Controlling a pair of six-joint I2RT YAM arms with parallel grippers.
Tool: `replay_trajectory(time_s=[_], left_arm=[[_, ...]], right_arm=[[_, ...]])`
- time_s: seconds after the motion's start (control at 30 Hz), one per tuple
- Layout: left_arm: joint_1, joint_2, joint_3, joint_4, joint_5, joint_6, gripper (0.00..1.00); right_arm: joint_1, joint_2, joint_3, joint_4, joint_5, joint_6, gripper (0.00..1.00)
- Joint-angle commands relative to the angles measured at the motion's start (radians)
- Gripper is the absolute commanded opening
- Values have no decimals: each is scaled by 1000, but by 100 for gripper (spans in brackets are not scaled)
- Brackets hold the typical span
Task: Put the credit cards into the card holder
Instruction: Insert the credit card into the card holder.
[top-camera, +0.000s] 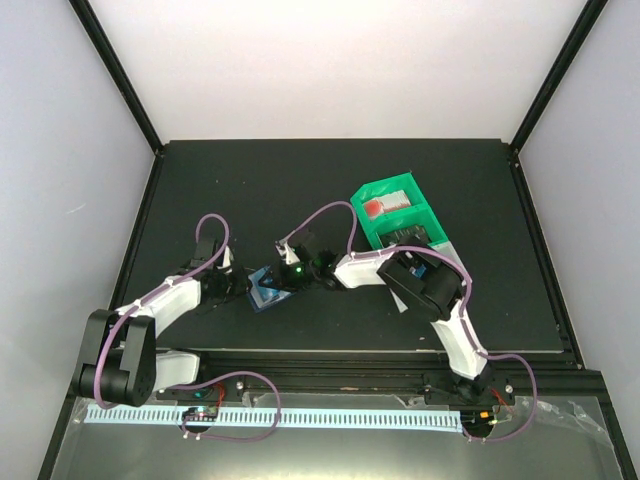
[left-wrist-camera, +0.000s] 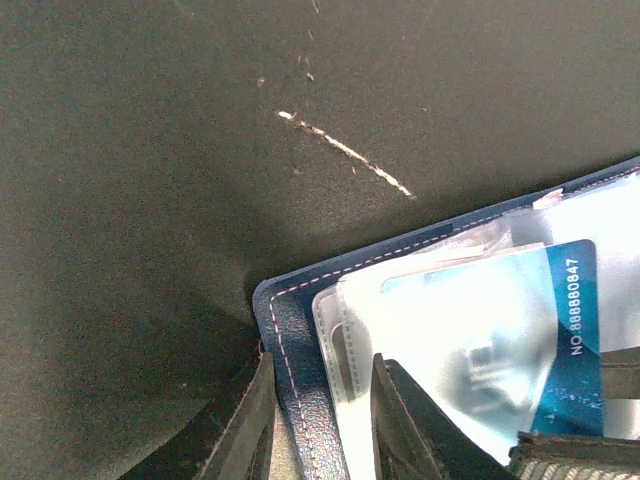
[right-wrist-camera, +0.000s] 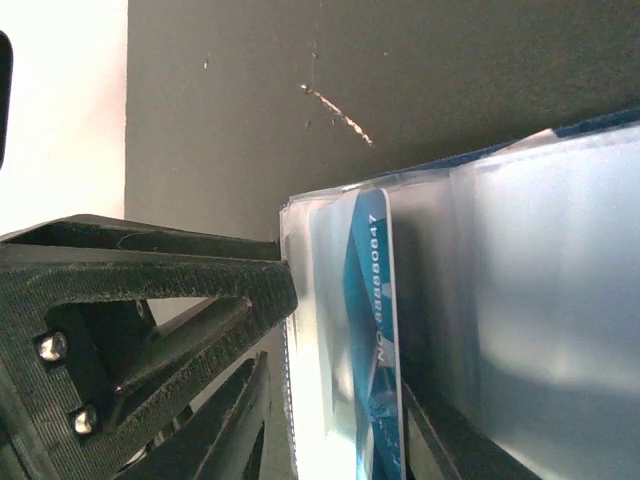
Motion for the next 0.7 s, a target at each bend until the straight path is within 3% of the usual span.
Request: replay_trajectory(time_s=[0.0,0.67], left_arm=[[-3,-6,4,-18,29,22,29],[-3,19,14,5,85,35,29]], right_arm=[[9,-53,5,-134,76,-59,35],[85,-128,97,-472,428,-204,51]])
